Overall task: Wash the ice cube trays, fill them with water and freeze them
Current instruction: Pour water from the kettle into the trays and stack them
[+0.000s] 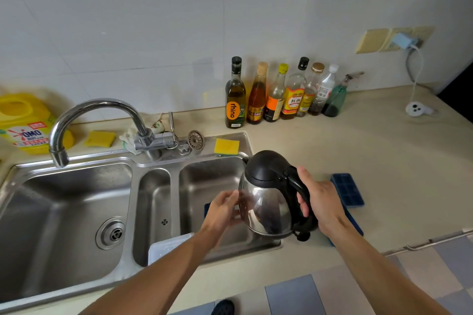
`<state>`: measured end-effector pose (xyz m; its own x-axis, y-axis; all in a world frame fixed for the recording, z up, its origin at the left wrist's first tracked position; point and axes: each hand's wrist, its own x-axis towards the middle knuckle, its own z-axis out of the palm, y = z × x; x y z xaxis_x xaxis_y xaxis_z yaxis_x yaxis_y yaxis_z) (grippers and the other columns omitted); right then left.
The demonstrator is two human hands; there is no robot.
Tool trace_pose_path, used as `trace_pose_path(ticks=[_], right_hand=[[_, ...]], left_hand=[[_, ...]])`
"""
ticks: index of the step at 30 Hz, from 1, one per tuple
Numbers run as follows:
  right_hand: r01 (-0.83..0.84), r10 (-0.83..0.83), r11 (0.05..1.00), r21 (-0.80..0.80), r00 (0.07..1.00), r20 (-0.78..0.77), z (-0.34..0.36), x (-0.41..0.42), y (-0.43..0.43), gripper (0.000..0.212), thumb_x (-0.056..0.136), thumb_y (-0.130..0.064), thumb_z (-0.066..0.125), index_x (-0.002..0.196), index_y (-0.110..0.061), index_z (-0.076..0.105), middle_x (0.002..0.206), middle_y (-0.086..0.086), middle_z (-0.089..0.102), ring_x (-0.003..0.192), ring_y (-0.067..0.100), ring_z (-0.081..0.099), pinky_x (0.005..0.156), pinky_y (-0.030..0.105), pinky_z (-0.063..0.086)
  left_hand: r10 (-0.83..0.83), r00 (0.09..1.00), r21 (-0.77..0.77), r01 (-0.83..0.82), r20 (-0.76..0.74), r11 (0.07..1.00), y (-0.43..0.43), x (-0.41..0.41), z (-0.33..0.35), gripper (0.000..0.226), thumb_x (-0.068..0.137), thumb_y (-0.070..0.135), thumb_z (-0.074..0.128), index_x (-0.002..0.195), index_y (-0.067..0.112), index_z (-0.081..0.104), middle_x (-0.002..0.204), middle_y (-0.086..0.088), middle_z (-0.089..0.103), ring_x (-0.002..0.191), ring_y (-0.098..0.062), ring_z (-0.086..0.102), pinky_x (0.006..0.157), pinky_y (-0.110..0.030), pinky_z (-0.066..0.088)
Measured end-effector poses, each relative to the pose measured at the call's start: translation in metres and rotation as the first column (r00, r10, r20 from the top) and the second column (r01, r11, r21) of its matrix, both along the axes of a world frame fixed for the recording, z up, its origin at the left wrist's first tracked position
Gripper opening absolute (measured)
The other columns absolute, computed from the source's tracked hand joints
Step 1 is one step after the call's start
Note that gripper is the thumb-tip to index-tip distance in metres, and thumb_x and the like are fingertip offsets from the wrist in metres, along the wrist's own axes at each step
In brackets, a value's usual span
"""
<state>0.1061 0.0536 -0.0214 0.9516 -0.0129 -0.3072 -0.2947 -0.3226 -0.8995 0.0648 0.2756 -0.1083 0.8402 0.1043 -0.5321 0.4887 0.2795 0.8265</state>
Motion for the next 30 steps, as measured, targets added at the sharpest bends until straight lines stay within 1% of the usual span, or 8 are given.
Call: trace_pose_path(ticks=[4,6,9,14,18,23,26,30], right_hand=[[0.135,-0.132,0.986,0.098,0.99,-0.039,-0.015,0.02,-0.004,0.069,0.072,-0.084,0.053,0.046,-0.02,0.063,0.049,0.009,0.055,0.045,0.02,0.055,0.069,0.04,0.053],[0.17,-0.165,0.98,0.103,0.985,-0.052,-0.022,0.034,-0.006,0.068,0.074,-0.081,0.055,0.046,-0.02,0.063,0.05,0.011,0.056,0.047,0.022,0.056,0.073,0.043,0.055],[0.191,-0.186,0.979,0.072,0.98,-0.069,-0.029,0.057,-0.009,0.066,0.076,-0.08,0.052,0.045,-0.022,0.061,0.053,0.009,0.059,0.052,0.022,0.058,0.079,0.044,0.056],[0.22,-0.221,0.975,-0.015,0.971,-0.093,-0.035,0.09,-0.011,0.064,0.079,-0.08,0.045,0.05,-0.024,0.059,0.054,0.0,0.061,0.046,0.008,0.058,0.066,0.032,0.046],[0.281,-0.281,0.96,-0.018,0.954,-0.103,-0.045,0.116,-0.018,0.055,0.096,-0.065,0.049,0.067,-0.021,0.064,0.054,-0.004,0.064,0.052,0.007,0.06,0.063,0.028,0.044],[0.309,-0.31,0.951,-0.019,0.95,-0.026,-0.048,0.142,-0.024,0.052,0.096,-0.062,0.051,0.065,-0.022,0.064,0.06,-0.004,0.066,0.053,0.002,0.06,0.06,0.024,0.048],[0.296,-0.285,0.948,-0.117,0.953,0.099,-0.044,0.153,-0.027,0.047,0.098,-0.054,0.053,0.066,-0.019,0.058,0.062,-0.002,0.059,0.058,0.008,0.055,0.056,0.022,0.045],[0.317,-0.236,0.883,-0.347,0.937,0.257,-0.032,0.159,-0.028,0.03,0.096,-0.046,0.061,0.098,-0.016,0.063,0.097,0.0,0.062,0.087,0.015,0.059,0.07,0.025,0.042]], left_hand=[[-0.179,0.983,0.214,0.164,0.051,0.963,0.004,0.036,0.008,0.04,0.094,0.045,0.067,0.123,0.02,0.058,0.125,0.0,0.07,0.111,-0.017,0.068,0.1,-0.045,0.054],[-0.283,0.958,0.367,0.249,0.041,0.896,0.002,0.056,0.011,0.047,0.087,0.052,0.073,0.124,0.028,0.056,0.131,0.005,0.062,0.118,-0.014,0.061,0.105,-0.041,0.05],[-0.381,0.924,0.484,0.33,0.008,0.81,-0.006,0.091,0.012,0.062,0.083,0.058,0.074,0.132,0.025,0.055,0.131,0.007,0.06,0.119,-0.015,0.058,0.108,-0.039,0.046],[-0.432,0.902,0.494,0.384,-0.019,0.78,-0.016,0.148,0.003,0.053,0.081,0.058,0.076,0.12,0.033,0.05,0.126,0.013,0.058,0.118,-0.017,0.061,0.11,-0.043,0.045],[-0.435,0.9,0.509,0.373,0.005,0.776,-0.022,0.188,-0.009,0.071,0.078,0.059,0.078,0.134,0.023,0.052,0.128,0.009,0.061,0.116,-0.016,0.061,0.109,-0.044,0.047],[-0.402,0.915,0.498,0.329,0.044,0.803,-0.029,0.222,-0.017,0.066,0.076,0.056,0.082,0.127,0.021,0.059,0.123,0.007,0.066,0.109,-0.017,0.067,0.104,-0.047,0.052],[-0.379,0.923,0.498,0.297,0.07,0.815,-0.034,0.226,-0.015,0.068,0.077,0.056,0.081,0.131,0.021,0.056,0.122,0.011,0.064,0.111,-0.015,0.065,0.104,-0.045,0.052],[-0.388,0.921,0.563,0.306,0.028,0.768,-0.037,0.217,-0.007,0.074,0.084,0.056,0.075,0.142,0.019,0.049,0.138,0.002,0.058,0.127,-0.02,0.055,0.106,-0.041,0.048]])
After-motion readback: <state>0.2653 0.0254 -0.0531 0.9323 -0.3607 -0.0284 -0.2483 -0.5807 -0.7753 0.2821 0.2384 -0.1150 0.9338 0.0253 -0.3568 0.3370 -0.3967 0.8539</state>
